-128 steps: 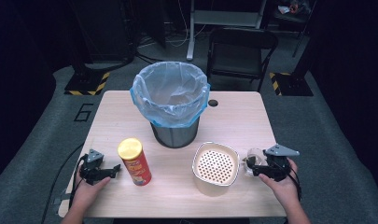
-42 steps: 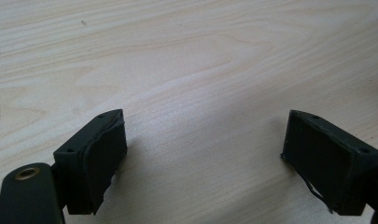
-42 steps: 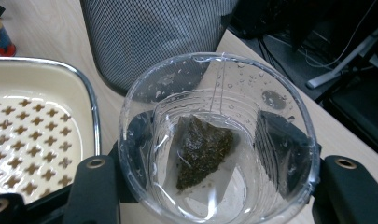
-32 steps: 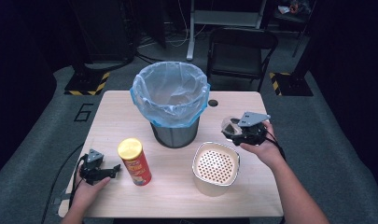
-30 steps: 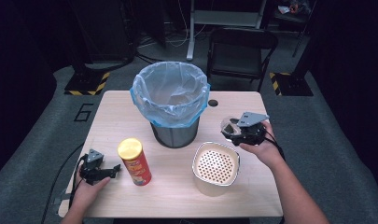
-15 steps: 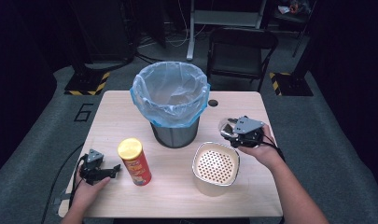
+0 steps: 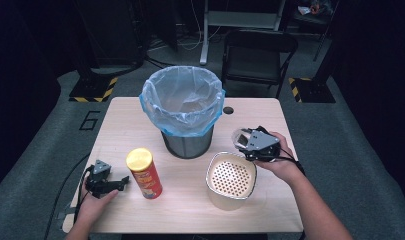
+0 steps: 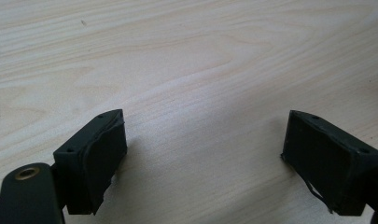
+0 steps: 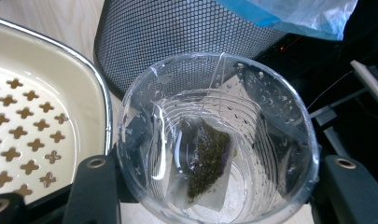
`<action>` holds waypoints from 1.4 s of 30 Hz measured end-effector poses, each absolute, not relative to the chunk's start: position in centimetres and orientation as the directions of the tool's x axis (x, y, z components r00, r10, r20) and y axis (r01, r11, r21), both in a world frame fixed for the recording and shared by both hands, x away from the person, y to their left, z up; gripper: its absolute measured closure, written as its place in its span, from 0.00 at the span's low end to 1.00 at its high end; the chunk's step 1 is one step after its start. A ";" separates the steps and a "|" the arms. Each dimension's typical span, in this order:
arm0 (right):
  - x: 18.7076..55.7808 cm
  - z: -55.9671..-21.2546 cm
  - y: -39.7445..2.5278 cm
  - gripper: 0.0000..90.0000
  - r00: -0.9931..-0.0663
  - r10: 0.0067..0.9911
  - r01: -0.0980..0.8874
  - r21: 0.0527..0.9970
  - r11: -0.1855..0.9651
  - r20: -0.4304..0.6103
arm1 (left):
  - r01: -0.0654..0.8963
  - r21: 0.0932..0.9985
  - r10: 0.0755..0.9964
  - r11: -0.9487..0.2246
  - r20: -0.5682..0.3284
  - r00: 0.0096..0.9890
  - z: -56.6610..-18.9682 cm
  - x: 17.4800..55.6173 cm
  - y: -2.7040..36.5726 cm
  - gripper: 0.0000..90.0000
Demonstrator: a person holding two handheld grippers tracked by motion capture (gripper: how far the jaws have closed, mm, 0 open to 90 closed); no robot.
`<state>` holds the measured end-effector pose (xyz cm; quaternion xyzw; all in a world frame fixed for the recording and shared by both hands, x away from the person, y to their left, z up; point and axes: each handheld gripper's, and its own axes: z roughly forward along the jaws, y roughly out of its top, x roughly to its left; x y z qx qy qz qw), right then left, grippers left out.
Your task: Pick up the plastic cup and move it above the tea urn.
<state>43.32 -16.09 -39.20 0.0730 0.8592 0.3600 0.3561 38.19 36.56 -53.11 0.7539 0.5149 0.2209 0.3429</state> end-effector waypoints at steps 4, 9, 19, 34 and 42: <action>42.7 -39.3 -15.8 0.44 -0.714 0.344 -0.172 0.628 0.759 -0.610 | 0.625 0.745 0.928 -0.234 -0.020 0.372 -53.1 38.2 36.6 0.15; 42.0 -39.5 -15.3 0.44 -0.670 0.282 -0.239 0.559 0.794 -0.687 | 0.624 0.746 0.928 -0.232 -0.021 0.371 -53.1 38.2 36.5 0.15; 39.6 -40.2 -13.4 0.44 -0.510 0.083 -0.360 0.300 0.883 -0.856 | 0.624 0.746 0.928 -0.233 -0.021 0.371 -53.1 38.2 36.6 0.15; 37.0 -42.2 -11.0 0.45 -0.124 -0.334 -0.442 -0.249 0.862 -0.935 | 0.624 0.745 0.927 -0.236 -0.020 0.375 -53.1 38.2 36.6 0.15; 36.7 -42.1 -11.1 0.45 -0.081 -0.359 -0.442 -0.289 0.849 -0.930 | 0.624 0.745 0.927 -0.236 -0.020 0.375 -53.1 38.2 36.6 0.15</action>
